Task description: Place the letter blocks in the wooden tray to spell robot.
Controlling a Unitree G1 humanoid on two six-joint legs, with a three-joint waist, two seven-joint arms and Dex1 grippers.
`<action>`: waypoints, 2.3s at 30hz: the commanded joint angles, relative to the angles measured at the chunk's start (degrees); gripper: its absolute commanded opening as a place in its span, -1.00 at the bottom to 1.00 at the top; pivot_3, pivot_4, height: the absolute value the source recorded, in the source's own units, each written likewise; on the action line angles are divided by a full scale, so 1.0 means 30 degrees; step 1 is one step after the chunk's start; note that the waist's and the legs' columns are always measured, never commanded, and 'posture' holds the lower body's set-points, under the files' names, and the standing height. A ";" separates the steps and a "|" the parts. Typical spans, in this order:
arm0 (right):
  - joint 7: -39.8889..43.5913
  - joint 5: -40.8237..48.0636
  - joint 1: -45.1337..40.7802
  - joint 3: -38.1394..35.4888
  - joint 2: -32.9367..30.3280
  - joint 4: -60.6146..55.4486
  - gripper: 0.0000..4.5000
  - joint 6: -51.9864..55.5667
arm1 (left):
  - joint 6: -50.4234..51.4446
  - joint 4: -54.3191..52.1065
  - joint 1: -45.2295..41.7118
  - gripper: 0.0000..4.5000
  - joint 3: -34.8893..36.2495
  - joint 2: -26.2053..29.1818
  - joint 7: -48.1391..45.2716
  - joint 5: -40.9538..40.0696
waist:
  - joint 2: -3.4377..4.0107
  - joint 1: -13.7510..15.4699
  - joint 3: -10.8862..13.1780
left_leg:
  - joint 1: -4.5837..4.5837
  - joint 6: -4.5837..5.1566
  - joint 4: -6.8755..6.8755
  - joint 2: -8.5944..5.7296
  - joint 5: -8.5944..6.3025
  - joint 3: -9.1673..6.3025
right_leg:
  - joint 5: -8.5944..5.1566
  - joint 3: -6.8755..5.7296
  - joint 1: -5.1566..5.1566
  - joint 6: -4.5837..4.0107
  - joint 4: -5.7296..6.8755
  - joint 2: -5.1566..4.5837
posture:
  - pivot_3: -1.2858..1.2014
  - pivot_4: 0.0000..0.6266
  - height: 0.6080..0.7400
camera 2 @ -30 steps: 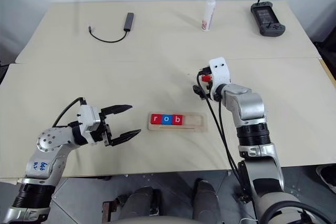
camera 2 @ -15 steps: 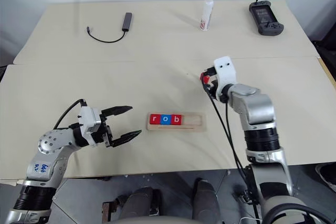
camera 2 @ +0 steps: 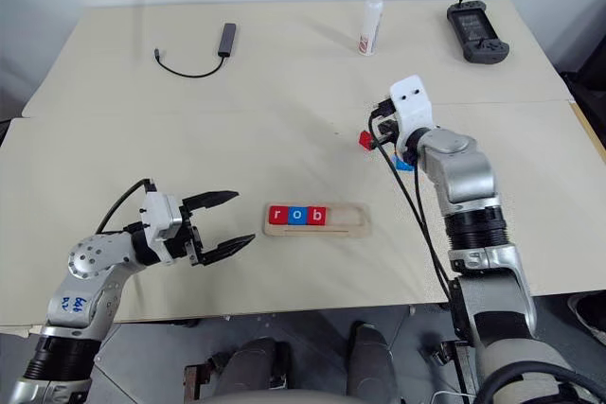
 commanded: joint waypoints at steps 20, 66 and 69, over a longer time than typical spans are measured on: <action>0.2022 0.0504 0.1389 -0.0161 0.0300 -0.4811 -0.60 0.2345 | -0.0015 -0.0830 0.0236 1.00 0.0253 0.0034 0.0297 -0.0093 | 0.0001 0.0061 0.0001 | -0.0005 -0.0002 0.0002 0.0006 0.0000 -0.0016 | 0.0000 -0.0007 -0.0001 0.0000 0.0001 0.0000 | 0.03 -0.52 1.00; 0.1103 0.1382 0.2389 -0.1225 -0.0923 -0.4131 0.15 0.3646 | 0.0254 -0.0390 -0.0548 1.00 0.0046 0.0051 -0.0200 -0.0048 | -0.0001 0.0088 0.0000 | -0.0006 -0.0001 0.0006 0.0000 -0.0001 -0.0014 | 0.0000 -0.0005 0.0002 0.0000 -0.0002 -0.0003 | 0.03 -0.52 1.00; 0.0399 0.1638 0.1870 -0.1810 -0.0268 -0.4129 0.32 0.4203 | 0.0241 -0.0314 -0.0645 1.00 -0.0002 0.0010 -0.0228 -0.0020 | 0.0000 0.0052 0.0000 | -0.0005 -0.0002 0.0003 0.0003 -0.0001 -0.0013 | 0.0000 -0.0006 0.0002 0.0000 -0.0001 -0.0001 | 0.03 -0.52 1.00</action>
